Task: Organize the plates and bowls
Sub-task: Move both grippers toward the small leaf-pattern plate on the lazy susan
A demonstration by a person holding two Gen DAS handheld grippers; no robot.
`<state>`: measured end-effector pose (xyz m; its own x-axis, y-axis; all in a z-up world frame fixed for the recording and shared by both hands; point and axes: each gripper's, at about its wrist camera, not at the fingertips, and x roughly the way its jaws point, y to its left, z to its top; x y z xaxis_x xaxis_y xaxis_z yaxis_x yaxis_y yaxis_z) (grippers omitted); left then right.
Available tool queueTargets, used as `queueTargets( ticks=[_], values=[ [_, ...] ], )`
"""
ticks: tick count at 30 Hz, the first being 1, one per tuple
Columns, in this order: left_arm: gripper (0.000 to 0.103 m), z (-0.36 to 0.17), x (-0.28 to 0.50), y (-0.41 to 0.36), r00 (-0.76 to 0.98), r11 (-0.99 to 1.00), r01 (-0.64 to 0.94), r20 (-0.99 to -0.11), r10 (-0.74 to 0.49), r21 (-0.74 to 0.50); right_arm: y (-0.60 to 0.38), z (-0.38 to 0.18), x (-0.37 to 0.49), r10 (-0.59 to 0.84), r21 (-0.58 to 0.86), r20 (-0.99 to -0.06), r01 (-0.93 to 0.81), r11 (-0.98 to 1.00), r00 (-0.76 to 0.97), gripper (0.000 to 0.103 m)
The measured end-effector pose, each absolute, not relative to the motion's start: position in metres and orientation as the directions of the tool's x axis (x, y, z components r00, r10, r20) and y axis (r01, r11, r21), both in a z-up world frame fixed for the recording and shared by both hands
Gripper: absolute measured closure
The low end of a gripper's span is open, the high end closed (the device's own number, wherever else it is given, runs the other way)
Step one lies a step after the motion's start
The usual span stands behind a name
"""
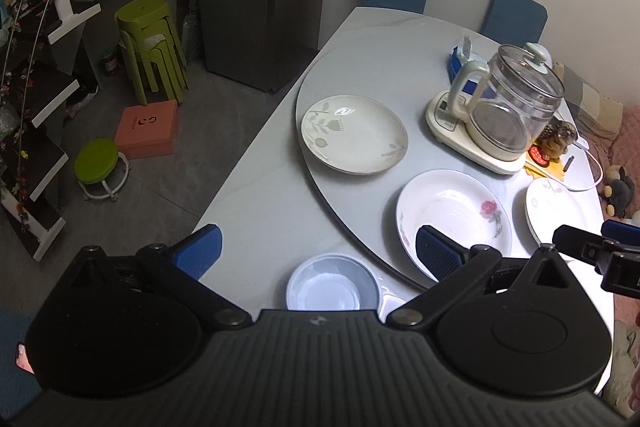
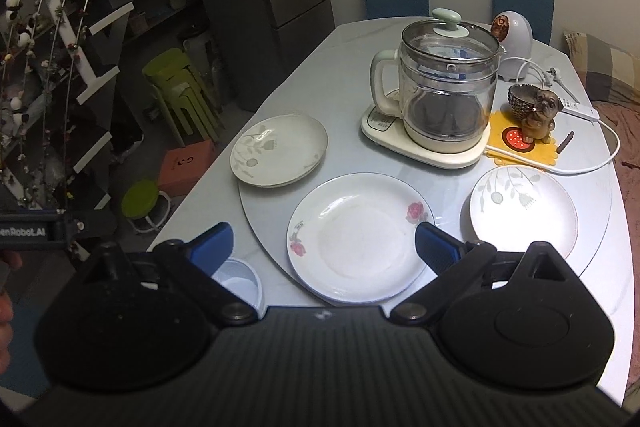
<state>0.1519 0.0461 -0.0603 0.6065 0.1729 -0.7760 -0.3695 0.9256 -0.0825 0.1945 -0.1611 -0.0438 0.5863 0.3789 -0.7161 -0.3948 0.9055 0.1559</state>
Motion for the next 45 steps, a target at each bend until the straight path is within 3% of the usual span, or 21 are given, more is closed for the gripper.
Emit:
queueTargets(
  ticks=[10,17,28,38,43,45],
  values=[
    [0.0,-0.087,0.211,0.089,0.607,0.936,-0.341,-0.782,0.142,-0.094,-0.111,-0.063,0.238,0.378,0.149,-0.735,-0.41,0.9,0.562,0.004],
    [0.0,-0.113,0.251,0.116,0.583,0.927,-0.351,-0.805,0.107,-0.132,-0.078,-0.069,0.268,0.347,0.062,-0.712,-0.438,0.897,0.611,0.004],
    [0.0,-0.152,0.311,0.16,0.573,0.917,-0.372,-0.813,0.102,-0.147,-0.038,-0.095,0.328,0.382,0.1,-0.732,-0.465,0.879,0.564,0.006],
    [0.002,-0.198,0.36,0.198,0.604,0.897,-0.378,-0.796,0.05,-0.23,-0.013,-0.133,0.388,0.368,0.104,-0.767,-0.464,0.88,0.526,0.033],
    [0.021,-0.227,0.382,0.202,0.596,0.89,-0.368,-0.803,0.005,-0.267,-0.008,-0.159,0.414,0.335,0.096,-0.796,-0.441,0.892,0.504,0.046],
    [0.024,-0.238,0.389,0.204,0.589,0.887,-0.369,-0.808,-0.008,-0.277,-0.005,-0.169,0.423,0.323,0.089,-0.807,-0.438,0.895,0.495,0.05]
  ],
)
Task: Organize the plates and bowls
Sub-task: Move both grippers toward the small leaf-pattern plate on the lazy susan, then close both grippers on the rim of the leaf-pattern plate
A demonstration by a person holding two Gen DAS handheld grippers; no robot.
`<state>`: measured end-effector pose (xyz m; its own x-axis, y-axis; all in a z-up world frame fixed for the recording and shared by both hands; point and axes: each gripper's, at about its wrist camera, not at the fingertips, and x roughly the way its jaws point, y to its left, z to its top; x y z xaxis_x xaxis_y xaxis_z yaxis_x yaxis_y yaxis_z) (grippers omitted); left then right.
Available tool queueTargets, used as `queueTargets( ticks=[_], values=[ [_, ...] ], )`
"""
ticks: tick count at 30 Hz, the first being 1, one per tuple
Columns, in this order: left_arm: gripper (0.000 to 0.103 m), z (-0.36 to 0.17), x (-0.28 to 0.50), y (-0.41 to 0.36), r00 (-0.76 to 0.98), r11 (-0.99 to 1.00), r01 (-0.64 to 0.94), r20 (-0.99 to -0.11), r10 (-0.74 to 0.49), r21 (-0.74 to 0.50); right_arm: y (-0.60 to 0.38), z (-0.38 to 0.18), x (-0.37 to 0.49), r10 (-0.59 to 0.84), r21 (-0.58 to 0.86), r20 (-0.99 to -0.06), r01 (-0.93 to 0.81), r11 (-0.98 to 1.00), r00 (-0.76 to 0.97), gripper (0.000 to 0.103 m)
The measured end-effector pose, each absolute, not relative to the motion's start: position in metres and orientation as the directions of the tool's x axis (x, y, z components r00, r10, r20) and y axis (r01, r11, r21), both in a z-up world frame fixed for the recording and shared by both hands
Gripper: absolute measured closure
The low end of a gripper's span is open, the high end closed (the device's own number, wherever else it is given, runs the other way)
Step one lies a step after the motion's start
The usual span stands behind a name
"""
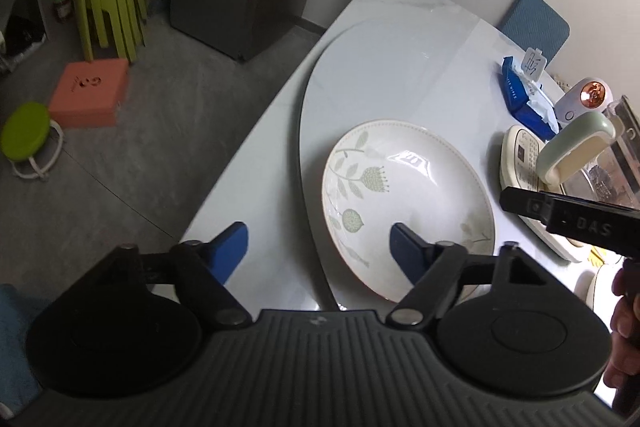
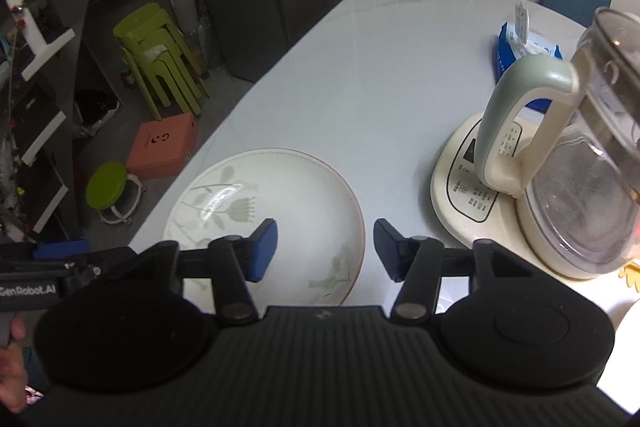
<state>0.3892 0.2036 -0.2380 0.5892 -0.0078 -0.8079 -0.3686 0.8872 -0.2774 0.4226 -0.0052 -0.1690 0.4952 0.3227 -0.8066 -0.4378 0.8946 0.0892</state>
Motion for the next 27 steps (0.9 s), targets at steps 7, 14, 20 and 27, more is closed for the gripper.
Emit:
queueTargets(
  ticks=[7,14,20,27],
  values=[
    [0.04,-0.27,0.411,0.203,0.563,0.885,-0.356,-0.825,-0.054,-0.301,-0.003,-0.202,0.446,0.276,0.072,-0.834,-0.401,0.913,0.477,0.053],
    [0.061,-0.286,0.429,0.202,0.564,0.881,-0.353,-0.823,-0.067,-0.314,-0.013,-0.221,0.463,0.282,0.114,-0.84,-0.359,0.926,0.463,0.066],
    [0.076,-0.295,0.443,0.2,0.565,0.878,-0.349,-0.821,-0.08,-0.326,-0.02,-0.228,0.472,0.353,0.188,-0.828,-0.377,0.907,0.437,0.079],
    [0.079,-0.297,0.449,0.2,0.551,0.872,-0.364,-0.831,-0.081,-0.326,-0.031,-0.233,0.481,0.448,0.316,-0.805,-0.358,0.879,0.388,0.084]
  ],
)
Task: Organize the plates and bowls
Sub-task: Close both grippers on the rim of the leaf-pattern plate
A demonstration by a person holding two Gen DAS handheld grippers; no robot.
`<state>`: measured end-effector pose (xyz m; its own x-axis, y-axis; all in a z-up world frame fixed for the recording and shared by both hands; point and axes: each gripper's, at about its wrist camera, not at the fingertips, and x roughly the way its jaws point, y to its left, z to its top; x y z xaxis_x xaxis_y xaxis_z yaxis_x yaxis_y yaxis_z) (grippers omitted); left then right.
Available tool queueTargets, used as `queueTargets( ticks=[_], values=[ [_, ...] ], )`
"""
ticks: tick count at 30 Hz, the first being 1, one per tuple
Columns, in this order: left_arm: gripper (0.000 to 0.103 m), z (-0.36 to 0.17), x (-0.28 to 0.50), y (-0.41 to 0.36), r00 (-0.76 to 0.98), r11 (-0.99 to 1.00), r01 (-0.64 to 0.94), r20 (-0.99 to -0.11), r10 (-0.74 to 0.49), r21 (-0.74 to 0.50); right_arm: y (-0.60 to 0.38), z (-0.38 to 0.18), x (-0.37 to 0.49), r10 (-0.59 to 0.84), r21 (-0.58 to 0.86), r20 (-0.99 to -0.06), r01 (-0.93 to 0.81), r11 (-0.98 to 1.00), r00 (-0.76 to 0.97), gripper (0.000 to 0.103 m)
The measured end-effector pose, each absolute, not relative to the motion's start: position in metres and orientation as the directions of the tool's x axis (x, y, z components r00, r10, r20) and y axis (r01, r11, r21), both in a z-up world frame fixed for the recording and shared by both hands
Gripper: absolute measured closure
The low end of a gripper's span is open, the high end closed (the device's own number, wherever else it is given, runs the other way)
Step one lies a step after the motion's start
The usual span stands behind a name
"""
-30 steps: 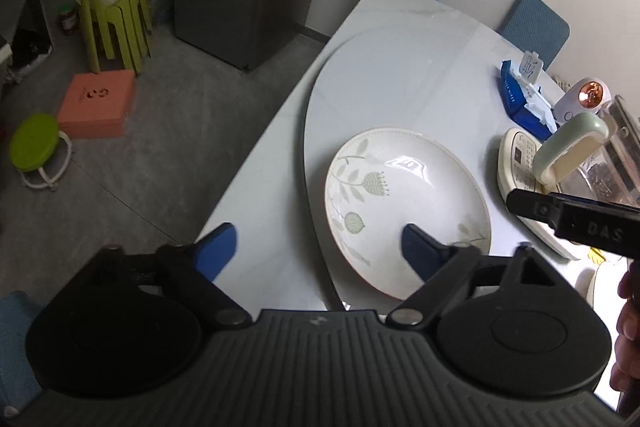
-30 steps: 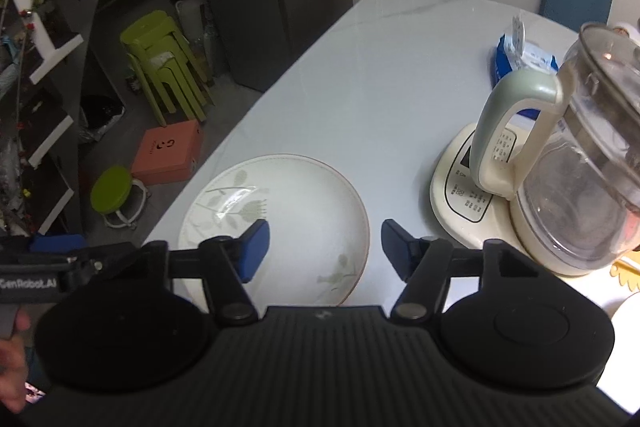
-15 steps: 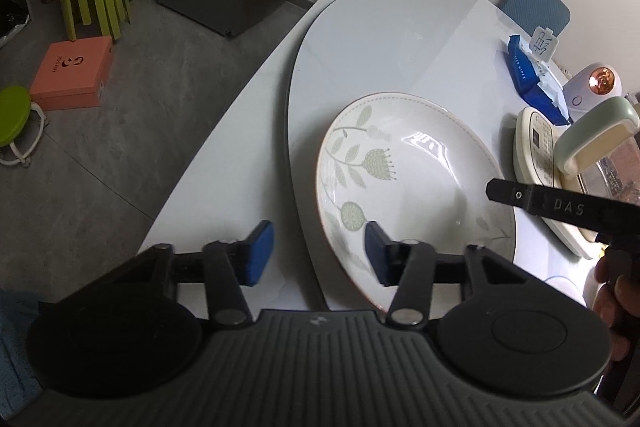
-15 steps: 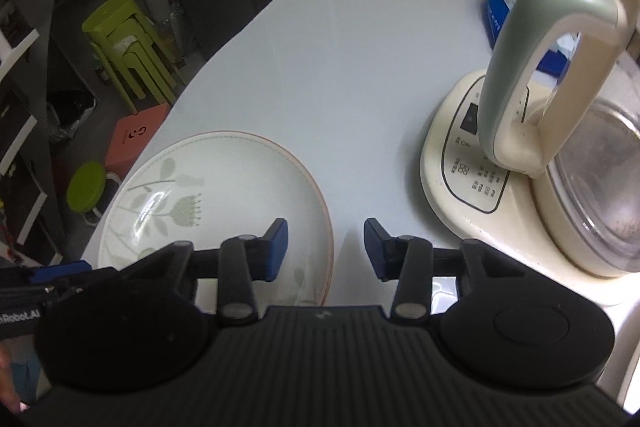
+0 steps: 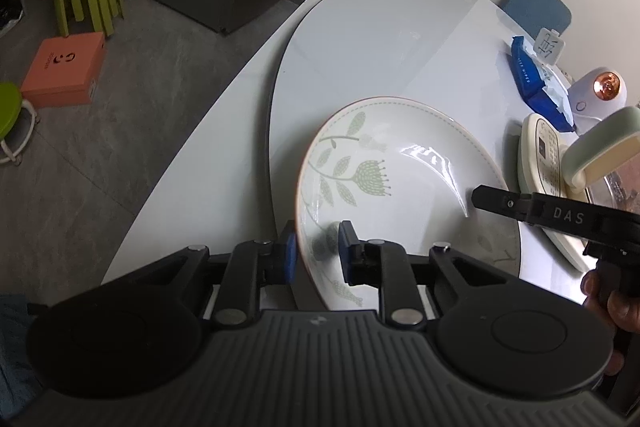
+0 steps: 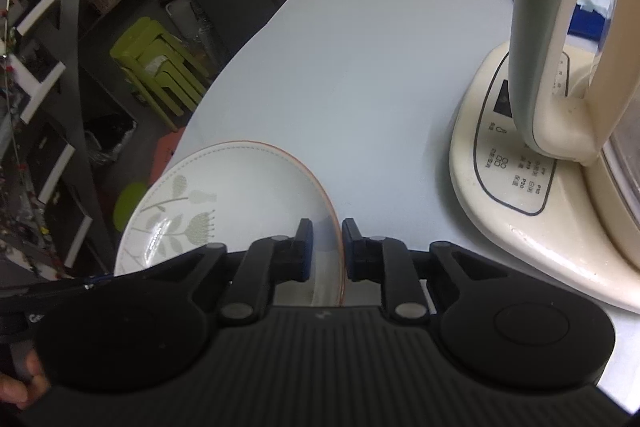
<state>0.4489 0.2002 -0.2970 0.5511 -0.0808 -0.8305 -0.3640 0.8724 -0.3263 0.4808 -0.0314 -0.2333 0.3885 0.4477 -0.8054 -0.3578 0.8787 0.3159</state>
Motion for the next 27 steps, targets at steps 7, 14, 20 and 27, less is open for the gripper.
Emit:
queueTargets(
  ticks=[7,14,20,27],
  values=[
    [0.079,-0.293,0.449,0.204,0.556,0.856,-0.369,-0.824,-0.109,-0.362,-0.043,-0.23,0.481,0.473,0.354,-0.821,-0.365,0.861,0.32,0.085],
    [0.079,-0.284,0.438,0.201,0.547,0.855,-0.352,-0.825,-0.144,-0.382,-0.048,-0.211,0.472,0.481,0.359,-0.814,-0.369,0.857,0.325,0.085],
    [0.079,-0.26,0.42,0.194,0.543,0.868,-0.326,-0.826,-0.152,-0.375,-0.055,-0.188,0.458,0.498,0.358,-0.802,-0.403,0.842,0.33,0.085],
    [0.079,-0.226,0.397,0.182,0.565,0.864,-0.286,-0.801,-0.196,-0.414,-0.083,-0.156,0.438,0.526,0.395,-0.773,-0.381,0.836,0.354,0.085]
  ],
)
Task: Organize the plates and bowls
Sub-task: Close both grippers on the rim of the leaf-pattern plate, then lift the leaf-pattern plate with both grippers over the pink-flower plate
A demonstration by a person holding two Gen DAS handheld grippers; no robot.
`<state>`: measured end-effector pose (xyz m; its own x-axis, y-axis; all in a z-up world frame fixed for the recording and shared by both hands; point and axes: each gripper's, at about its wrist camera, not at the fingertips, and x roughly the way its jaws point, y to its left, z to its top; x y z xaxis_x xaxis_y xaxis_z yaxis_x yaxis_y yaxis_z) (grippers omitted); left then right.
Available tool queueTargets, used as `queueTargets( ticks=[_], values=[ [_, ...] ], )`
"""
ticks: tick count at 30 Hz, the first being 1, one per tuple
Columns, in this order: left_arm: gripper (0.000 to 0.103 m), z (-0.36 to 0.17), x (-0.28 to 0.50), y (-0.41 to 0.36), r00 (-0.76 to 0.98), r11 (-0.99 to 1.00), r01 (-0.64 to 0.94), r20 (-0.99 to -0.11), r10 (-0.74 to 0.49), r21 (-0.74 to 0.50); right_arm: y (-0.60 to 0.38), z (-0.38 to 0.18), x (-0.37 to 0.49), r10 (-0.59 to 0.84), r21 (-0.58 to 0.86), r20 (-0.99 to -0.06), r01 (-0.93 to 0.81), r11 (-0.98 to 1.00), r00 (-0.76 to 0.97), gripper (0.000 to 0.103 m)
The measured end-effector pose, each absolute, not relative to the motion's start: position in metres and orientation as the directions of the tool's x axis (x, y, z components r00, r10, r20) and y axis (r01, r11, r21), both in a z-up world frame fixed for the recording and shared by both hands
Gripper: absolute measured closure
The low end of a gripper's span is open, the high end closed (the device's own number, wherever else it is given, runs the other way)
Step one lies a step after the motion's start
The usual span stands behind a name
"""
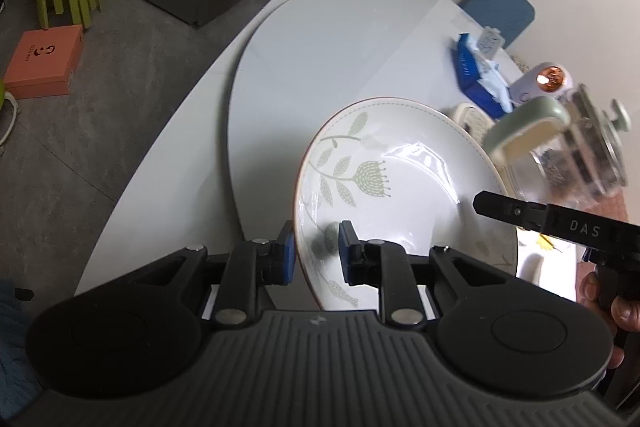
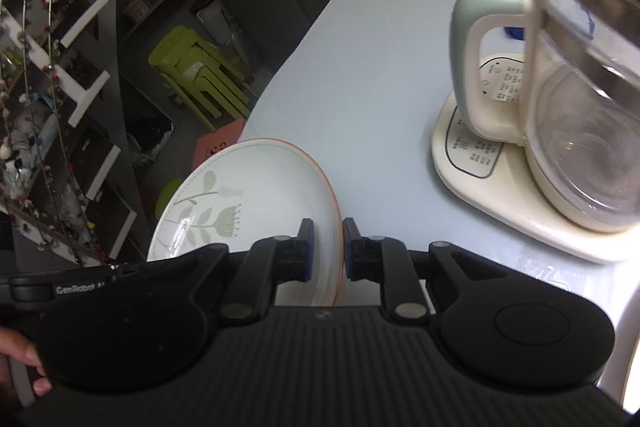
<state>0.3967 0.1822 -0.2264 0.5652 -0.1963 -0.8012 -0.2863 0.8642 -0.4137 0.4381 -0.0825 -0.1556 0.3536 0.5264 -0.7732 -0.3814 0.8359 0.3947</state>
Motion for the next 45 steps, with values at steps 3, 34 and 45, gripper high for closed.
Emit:
queueTargets(
  ticks=[3,34,45],
  values=[
    [0.079,-0.212,0.386,0.176,0.572,0.859,-0.272,-0.791,-0.219,-0.434,-0.096,-0.143,0.427,0.535,0.412,-0.761,-0.364,0.835,0.366,0.085],
    [0.079,-0.185,0.339,0.068,0.531,0.901,-0.154,-0.803,-0.271,-0.406,-0.216,-0.136,0.331,0.542,0.456,-0.724,-0.293,0.84,0.426,0.085],
    [0.079,-0.239,0.359,0.049,0.441,0.898,-0.185,-0.851,-0.287,-0.398,-0.229,-0.175,0.343,0.51,0.436,-0.769,-0.267,0.859,0.385,0.085]
  ],
)
